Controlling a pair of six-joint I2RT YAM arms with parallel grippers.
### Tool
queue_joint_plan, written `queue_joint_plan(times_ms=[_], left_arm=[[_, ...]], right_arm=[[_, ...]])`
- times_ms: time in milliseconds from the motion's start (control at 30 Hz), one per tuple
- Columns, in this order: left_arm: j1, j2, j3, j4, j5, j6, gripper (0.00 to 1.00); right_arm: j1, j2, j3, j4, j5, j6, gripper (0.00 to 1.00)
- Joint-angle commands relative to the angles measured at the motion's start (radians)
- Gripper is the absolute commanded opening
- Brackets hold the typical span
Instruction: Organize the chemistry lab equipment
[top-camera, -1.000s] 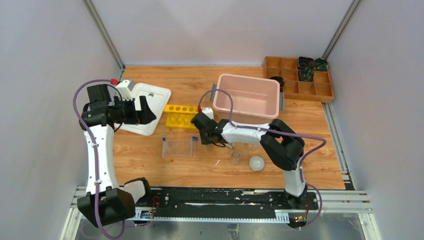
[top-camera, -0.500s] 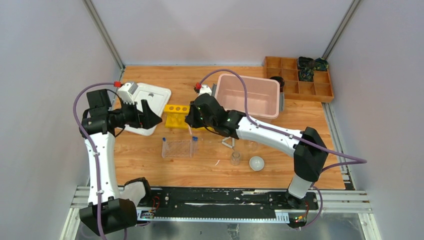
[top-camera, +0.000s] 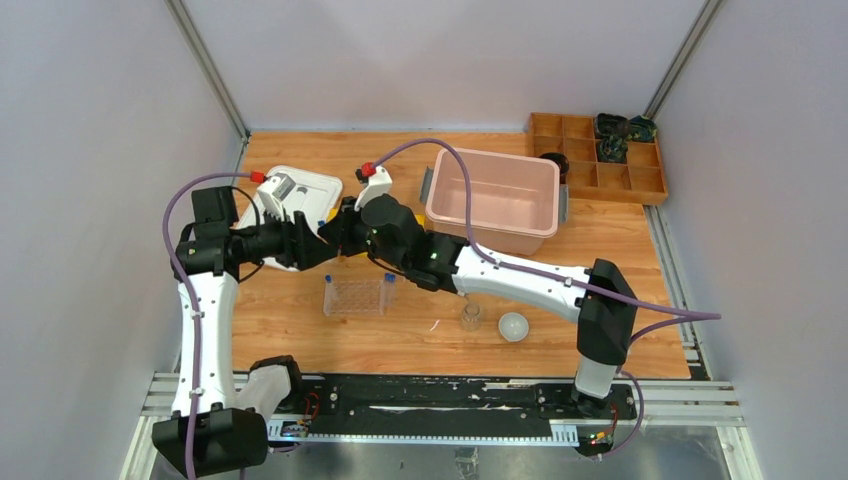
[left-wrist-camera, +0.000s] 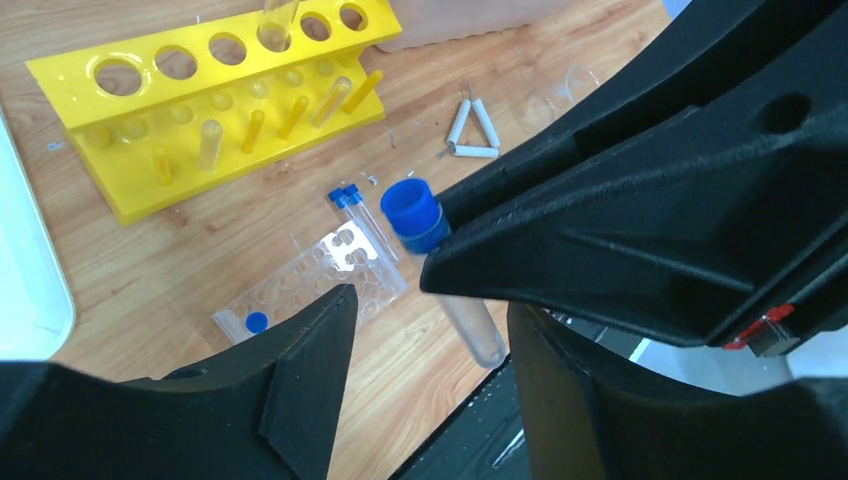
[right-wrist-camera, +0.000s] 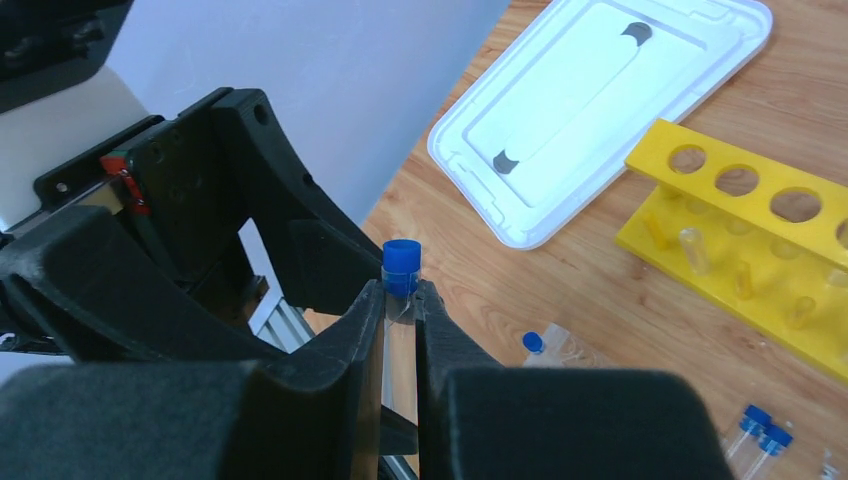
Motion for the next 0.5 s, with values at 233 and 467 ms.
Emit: queue_joint_plan(times_ms=[233, 467], left_arm=[[-0.008, 0.008, -0.010, -0.002, 0.037, 0.022, 0.27], [-0.008, 0.004, -0.008, -0.002, 0.026, 0.045, 0.08]], right_arm=[[0.022, 0.016, -0.005, 0.125, 0.051, 0.033, 0.00], [-0.005, 0.011, 0.044, -0.014, 0.047, 0.017, 0.35]])
